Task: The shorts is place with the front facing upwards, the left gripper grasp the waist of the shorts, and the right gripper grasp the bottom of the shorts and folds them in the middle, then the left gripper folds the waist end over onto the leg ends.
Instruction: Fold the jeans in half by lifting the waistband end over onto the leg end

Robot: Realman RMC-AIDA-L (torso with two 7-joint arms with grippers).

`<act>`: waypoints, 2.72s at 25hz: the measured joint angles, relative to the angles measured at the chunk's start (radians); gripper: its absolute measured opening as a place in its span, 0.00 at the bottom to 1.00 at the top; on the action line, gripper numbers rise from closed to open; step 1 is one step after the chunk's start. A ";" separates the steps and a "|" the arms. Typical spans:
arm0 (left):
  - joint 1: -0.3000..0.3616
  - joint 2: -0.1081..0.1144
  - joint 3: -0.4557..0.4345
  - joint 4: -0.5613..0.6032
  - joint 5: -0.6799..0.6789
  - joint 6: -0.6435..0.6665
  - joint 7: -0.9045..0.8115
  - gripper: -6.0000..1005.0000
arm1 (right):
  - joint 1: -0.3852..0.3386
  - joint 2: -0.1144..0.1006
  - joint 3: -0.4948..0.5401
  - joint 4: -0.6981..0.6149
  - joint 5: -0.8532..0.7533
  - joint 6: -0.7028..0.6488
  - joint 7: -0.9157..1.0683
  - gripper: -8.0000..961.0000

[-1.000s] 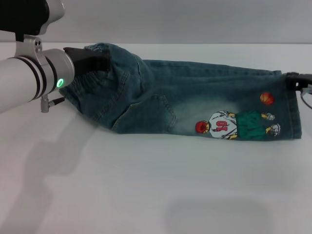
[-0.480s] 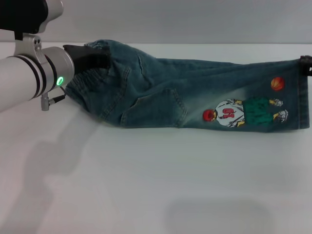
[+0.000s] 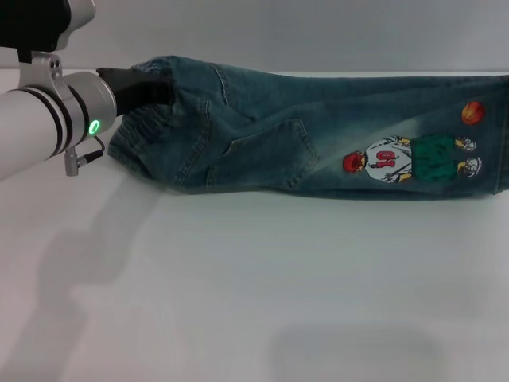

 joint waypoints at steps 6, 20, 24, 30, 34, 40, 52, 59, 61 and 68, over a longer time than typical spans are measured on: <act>-0.010 0.000 -0.002 0.013 -0.002 0.011 -0.001 0.10 | 0.008 0.000 0.001 -0.025 0.001 -0.034 -0.015 0.01; -0.111 0.000 0.026 0.209 -0.003 0.260 0.001 0.10 | 0.117 0.004 -0.011 -0.258 -0.007 -0.227 -0.060 0.07; -0.107 0.001 0.030 0.233 -0.003 0.298 0.006 0.21 | 0.103 0.005 -0.028 -0.252 -0.004 -0.239 -0.060 0.17; -0.114 0.003 0.031 0.263 -0.001 0.316 0.007 0.45 | 0.051 0.008 -0.113 -0.205 -0.002 -0.257 -0.055 0.34; -0.110 0.003 0.026 0.261 0.004 0.325 0.008 0.57 | -0.019 0.009 -0.216 -0.166 -0.002 -0.354 -0.055 0.51; -0.067 0.004 0.027 0.258 0.005 0.356 0.009 0.72 | -0.113 0.012 -0.381 -0.179 -0.001 -0.686 -0.051 0.77; -0.034 0.006 0.006 0.258 0.007 0.259 0.010 0.84 | -0.045 0.010 -0.540 -0.367 0.180 -0.895 -0.047 0.70; -0.046 0.007 -0.030 0.263 0.009 0.194 0.012 0.83 | -0.021 0.010 -0.590 -0.393 0.181 -0.891 -0.039 0.52; -0.049 0.007 -0.042 0.267 0.011 0.179 0.012 0.82 | -0.008 0.011 -0.606 -0.406 0.181 -0.891 -0.029 0.47; -0.073 0.007 -0.106 0.281 0.015 0.057 0.012 0.80 | 0.014 0.011 -0.627 -0.438 0.182 -0.891 0.004 0.11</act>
